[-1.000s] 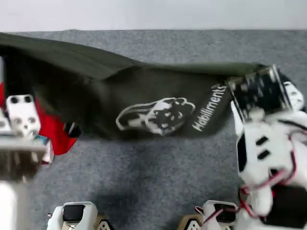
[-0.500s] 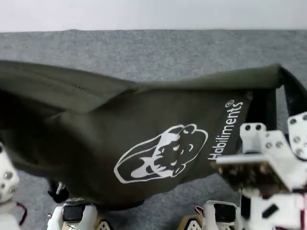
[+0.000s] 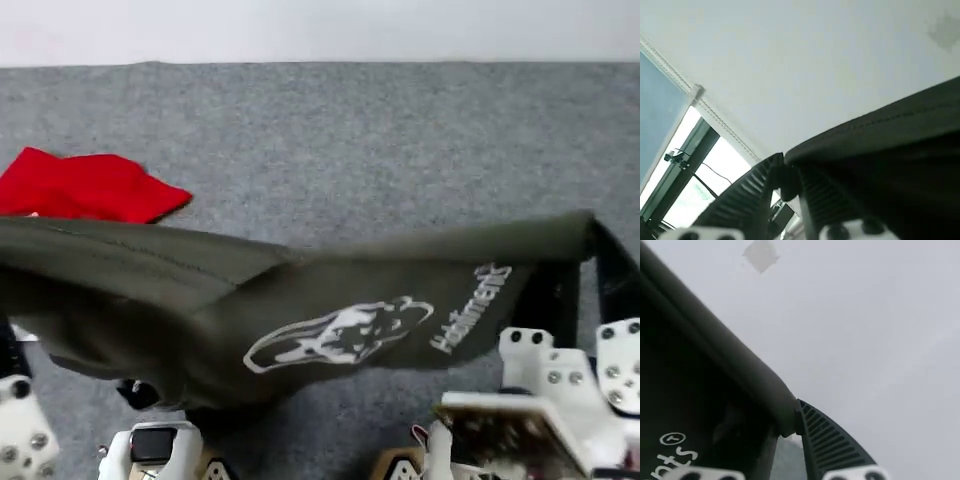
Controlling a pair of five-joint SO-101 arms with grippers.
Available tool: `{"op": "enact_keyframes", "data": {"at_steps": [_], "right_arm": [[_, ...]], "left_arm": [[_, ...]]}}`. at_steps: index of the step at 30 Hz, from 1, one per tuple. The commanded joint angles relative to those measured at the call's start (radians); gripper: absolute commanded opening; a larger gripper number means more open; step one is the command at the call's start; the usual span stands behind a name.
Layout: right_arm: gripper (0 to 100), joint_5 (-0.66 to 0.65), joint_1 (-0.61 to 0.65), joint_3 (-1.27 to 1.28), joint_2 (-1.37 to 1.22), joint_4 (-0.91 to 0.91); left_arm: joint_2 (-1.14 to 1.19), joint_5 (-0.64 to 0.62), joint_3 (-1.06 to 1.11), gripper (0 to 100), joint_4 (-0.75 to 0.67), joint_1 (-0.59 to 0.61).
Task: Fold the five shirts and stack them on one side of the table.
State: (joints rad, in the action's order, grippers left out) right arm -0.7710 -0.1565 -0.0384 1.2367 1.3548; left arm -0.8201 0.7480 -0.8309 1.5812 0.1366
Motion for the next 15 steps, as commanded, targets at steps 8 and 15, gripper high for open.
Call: {"op": "enact_keyframes", "data": {"at_steps": [8, 15], "right_arm": [[0.9, -0.003, -0.012, 0.216, 0.005, 0.111], [0.9, 0.0, -0.01, 0.473, -0.001, 0.012]], "left_arm": [[0.003, 0.005, 0.216, 0, 0.163, 0.003], [0.006, -0.054, 0.598, 0, -0.055, 0.002]]}}
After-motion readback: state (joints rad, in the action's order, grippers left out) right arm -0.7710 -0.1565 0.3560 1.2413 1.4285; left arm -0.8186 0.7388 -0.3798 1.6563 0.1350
